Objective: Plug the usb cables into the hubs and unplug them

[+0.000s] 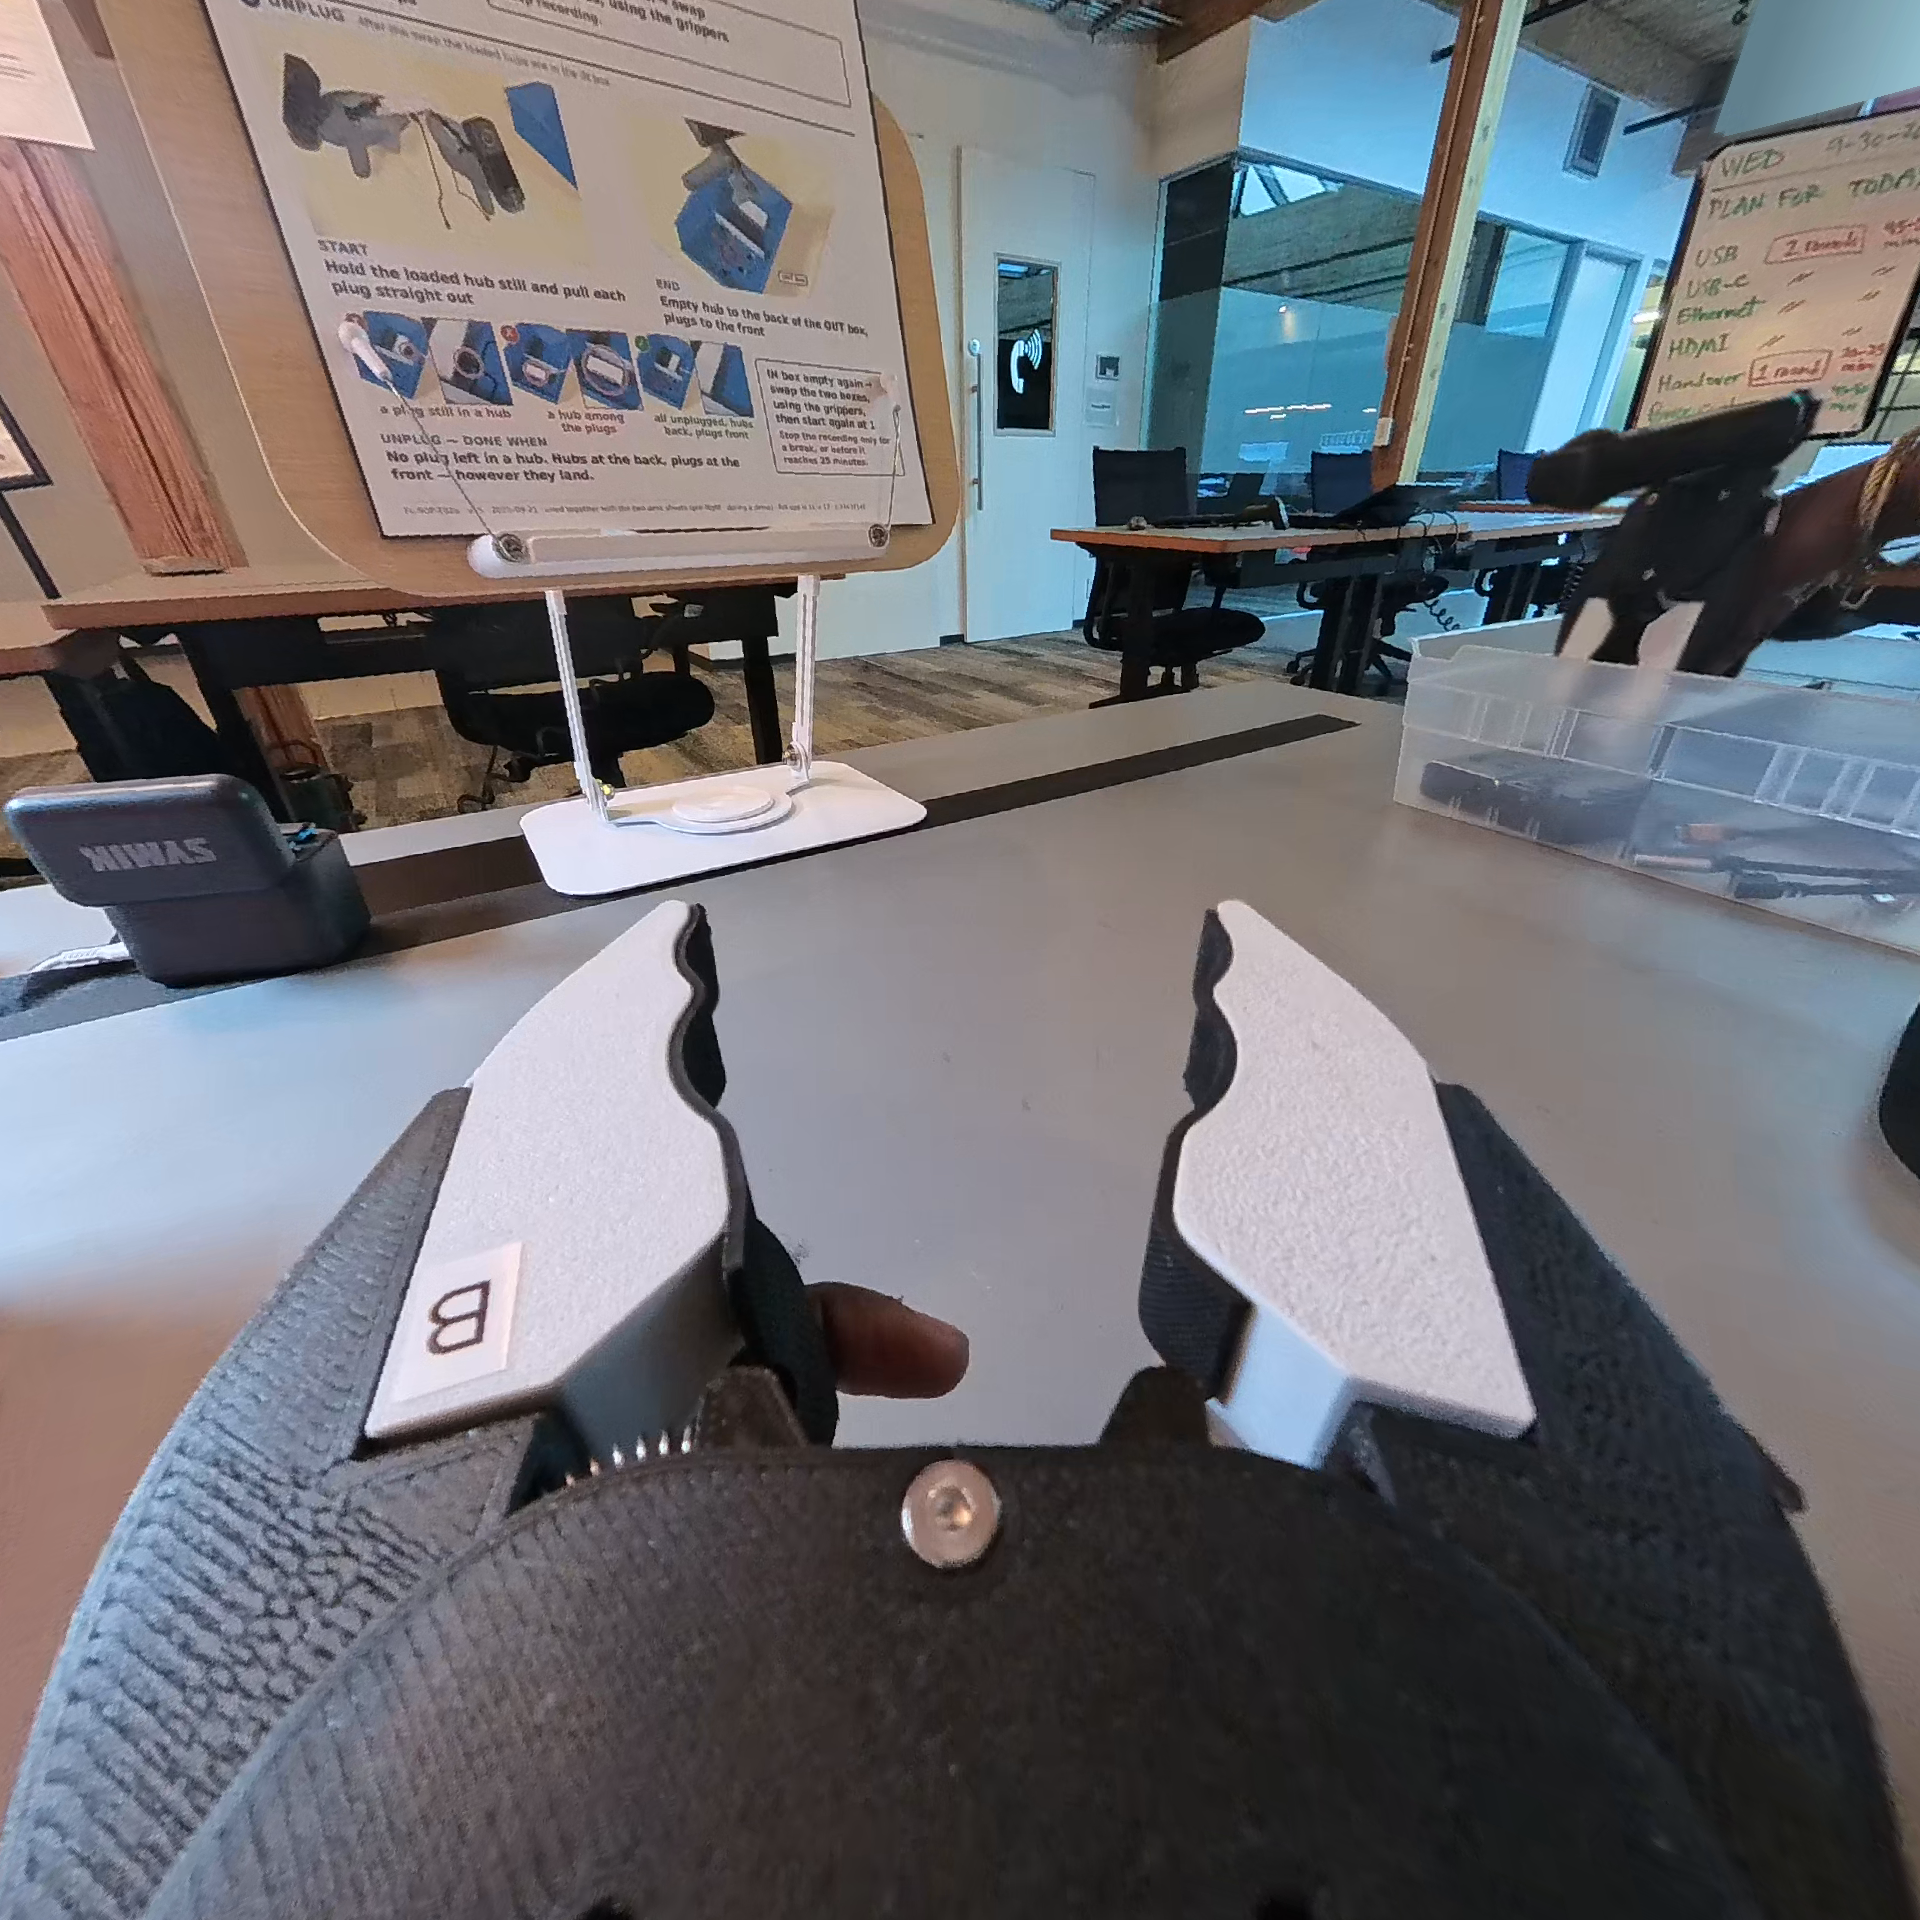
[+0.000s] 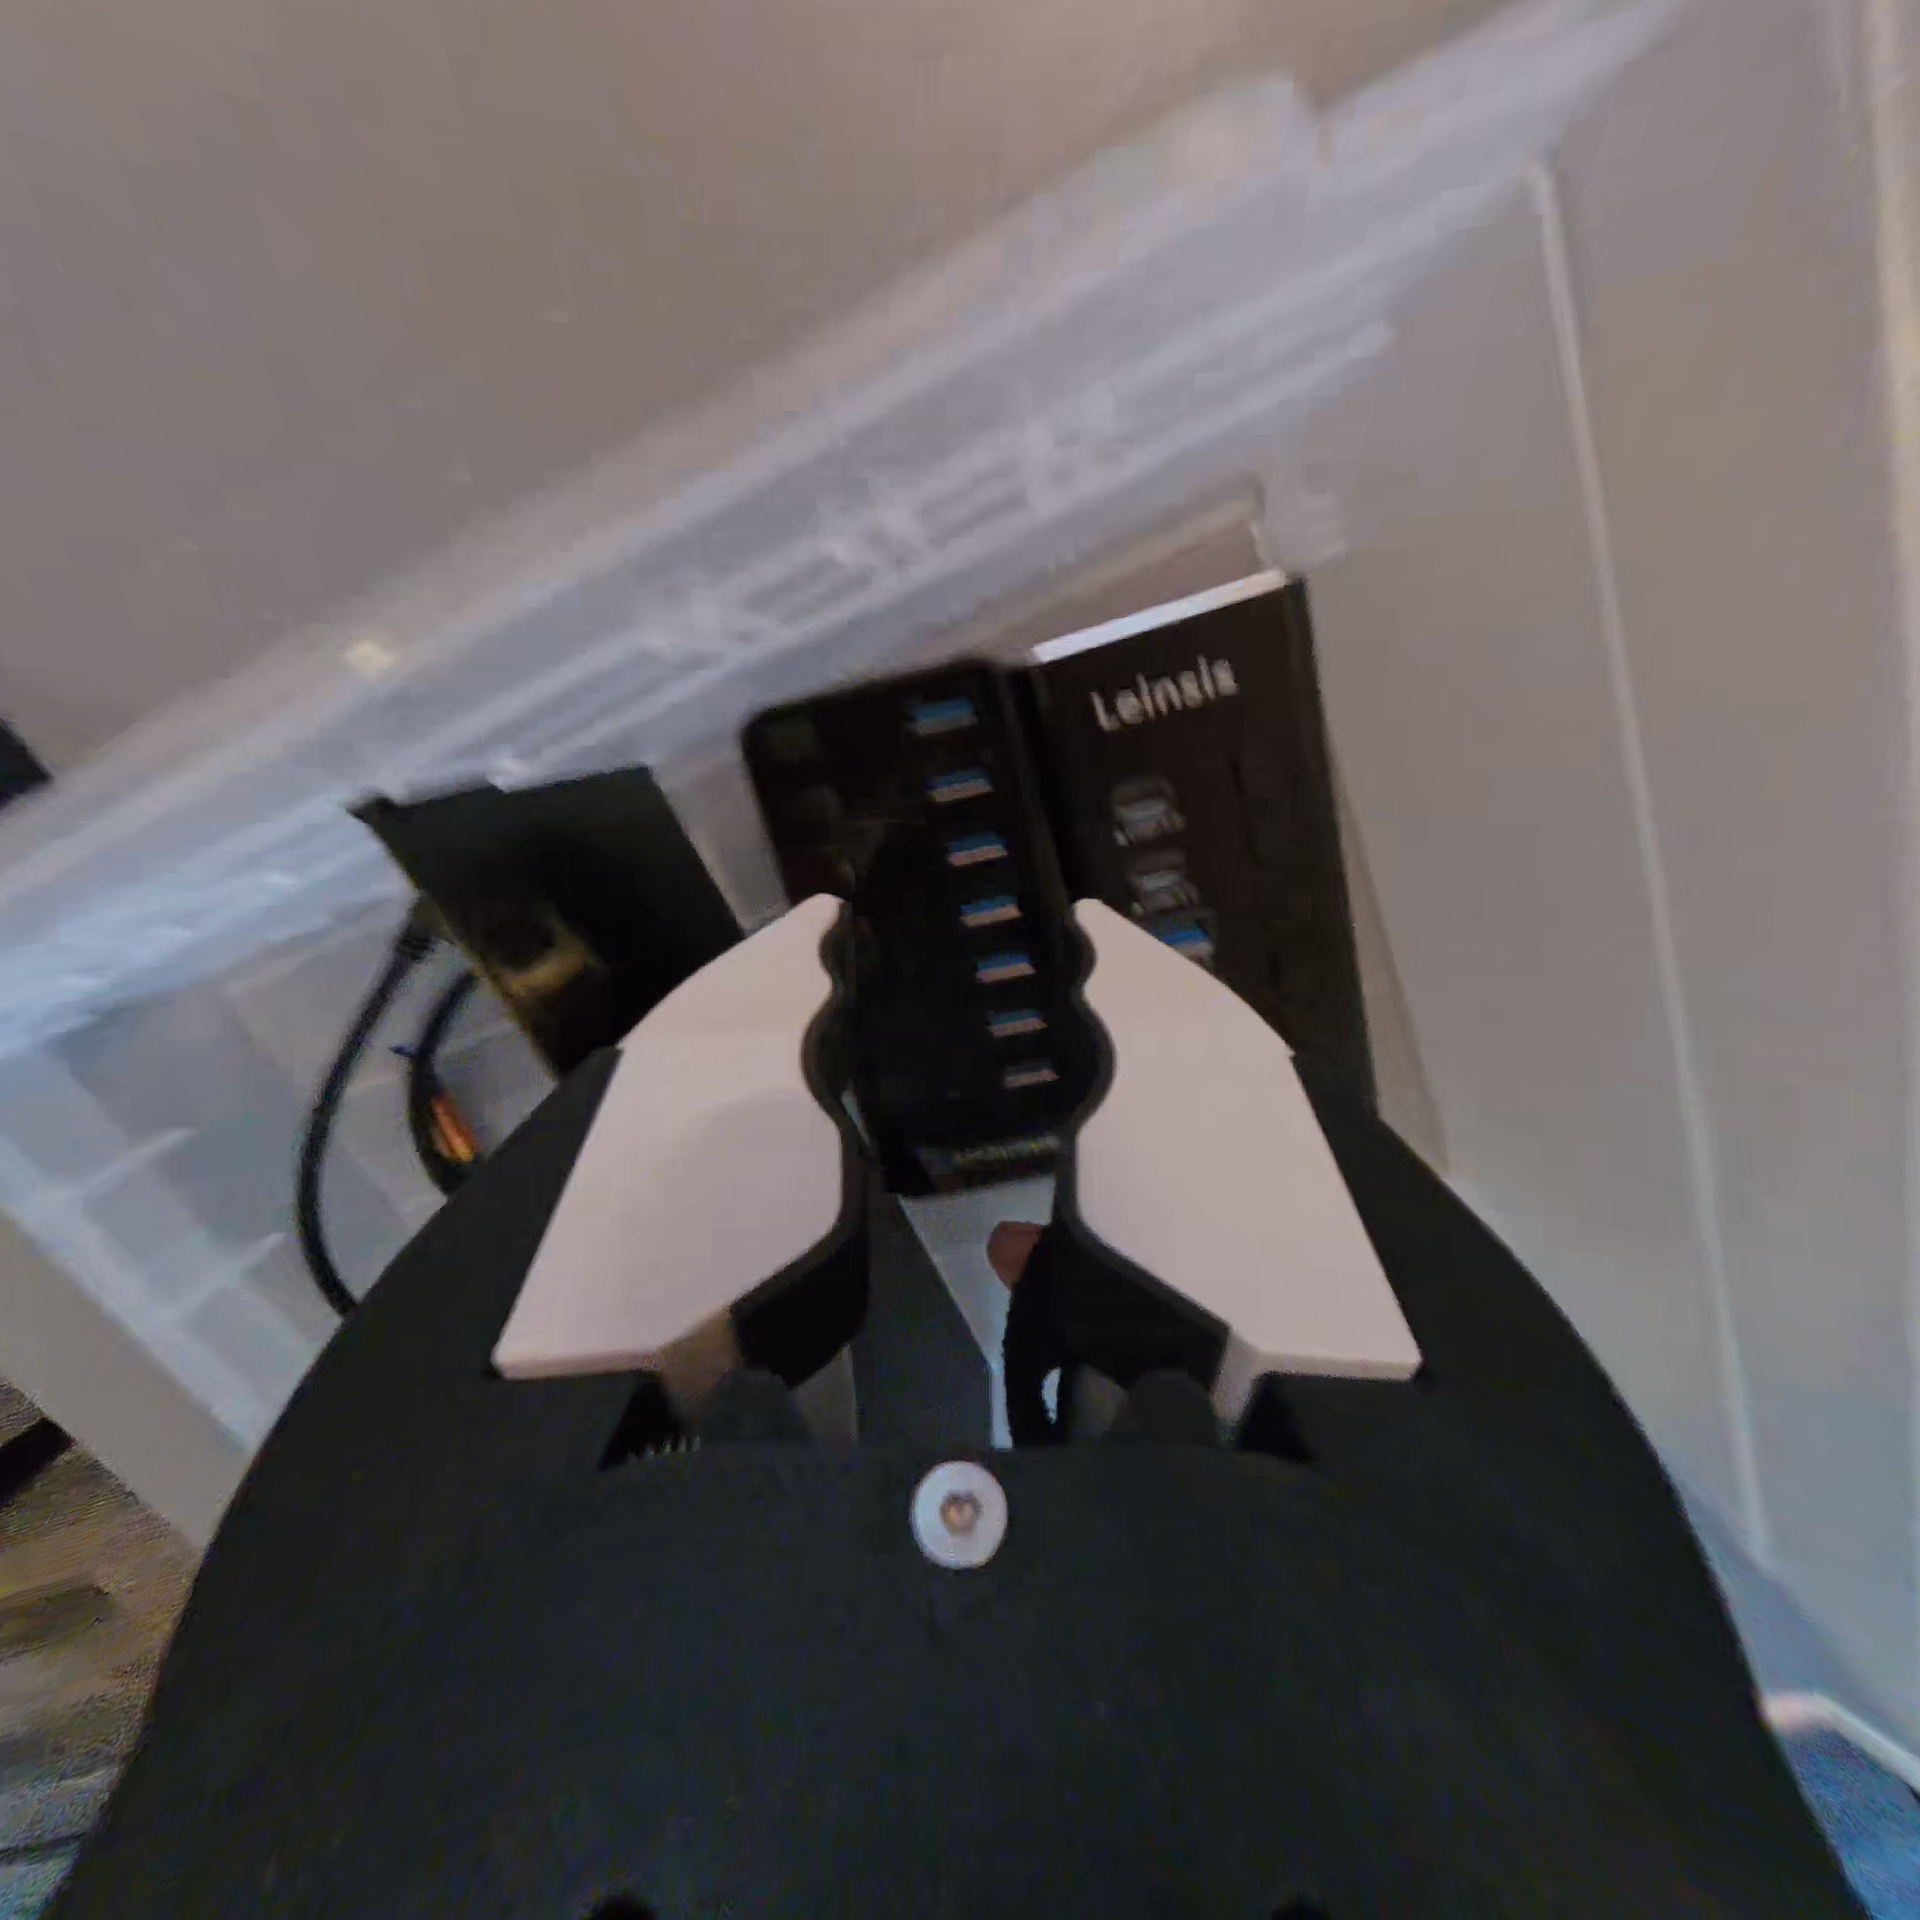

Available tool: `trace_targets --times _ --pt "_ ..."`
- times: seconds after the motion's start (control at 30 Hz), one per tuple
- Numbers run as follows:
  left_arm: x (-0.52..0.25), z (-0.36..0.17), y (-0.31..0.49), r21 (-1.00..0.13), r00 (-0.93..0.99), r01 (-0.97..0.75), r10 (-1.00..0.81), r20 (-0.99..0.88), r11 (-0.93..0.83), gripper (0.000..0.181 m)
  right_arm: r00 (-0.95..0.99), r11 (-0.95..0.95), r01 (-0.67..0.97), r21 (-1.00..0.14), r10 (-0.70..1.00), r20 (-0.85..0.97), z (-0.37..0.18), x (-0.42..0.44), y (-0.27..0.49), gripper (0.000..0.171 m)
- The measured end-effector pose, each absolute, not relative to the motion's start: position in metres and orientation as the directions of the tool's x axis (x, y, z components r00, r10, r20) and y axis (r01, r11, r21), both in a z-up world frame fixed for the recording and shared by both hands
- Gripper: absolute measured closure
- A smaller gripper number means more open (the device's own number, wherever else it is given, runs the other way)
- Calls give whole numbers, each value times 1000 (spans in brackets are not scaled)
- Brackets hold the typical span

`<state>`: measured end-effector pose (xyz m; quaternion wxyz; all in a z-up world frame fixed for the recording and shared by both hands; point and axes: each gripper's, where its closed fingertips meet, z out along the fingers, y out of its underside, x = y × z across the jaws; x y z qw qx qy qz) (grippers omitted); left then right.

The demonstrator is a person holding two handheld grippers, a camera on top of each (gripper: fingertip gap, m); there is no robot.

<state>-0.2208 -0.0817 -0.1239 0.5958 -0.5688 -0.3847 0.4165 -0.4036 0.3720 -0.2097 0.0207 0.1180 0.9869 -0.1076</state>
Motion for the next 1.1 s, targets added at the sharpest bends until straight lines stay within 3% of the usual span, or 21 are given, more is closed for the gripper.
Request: trace_targets --times 0.2,0.37,0.6,0.77,0.97,1.07,1.1 --pt "-221 -125 -82 -998 353 -56 935 -27 -7 93 -997 978 78 -195 80 7 -216 -403 346 125" --pt "-220 -123 -83 -998 350 -64 936 -27 -5 93 -980 966 183 -183 164 -114 -216 -394 347 124" --pt "-219 -122 -82 -998 356 -68 934 -33 -10 93 -985 992 103 -75 91 -145 -218 -383 351 132" --pt "-218 -120 -82 -997 355 -74 934 -39 -14 94 -977 995 97 -29 90 -193 -218 -376 353 151" --pt "-217 -119 -82 -997 354 -78 934 -46 -19 94 -978 970 210 -123 208 -33 -200 -400 370 142" --pt "-217 -119 -81 -997 358 -80 932 -47 -20 94 -961 967 220 -132 238 144 -191 -417 400 124" --pt "-217 -119 -80 -997 362 -79 931 -47 -19 94 -946 961 235 -148 261 190 -190 -424 409 125"
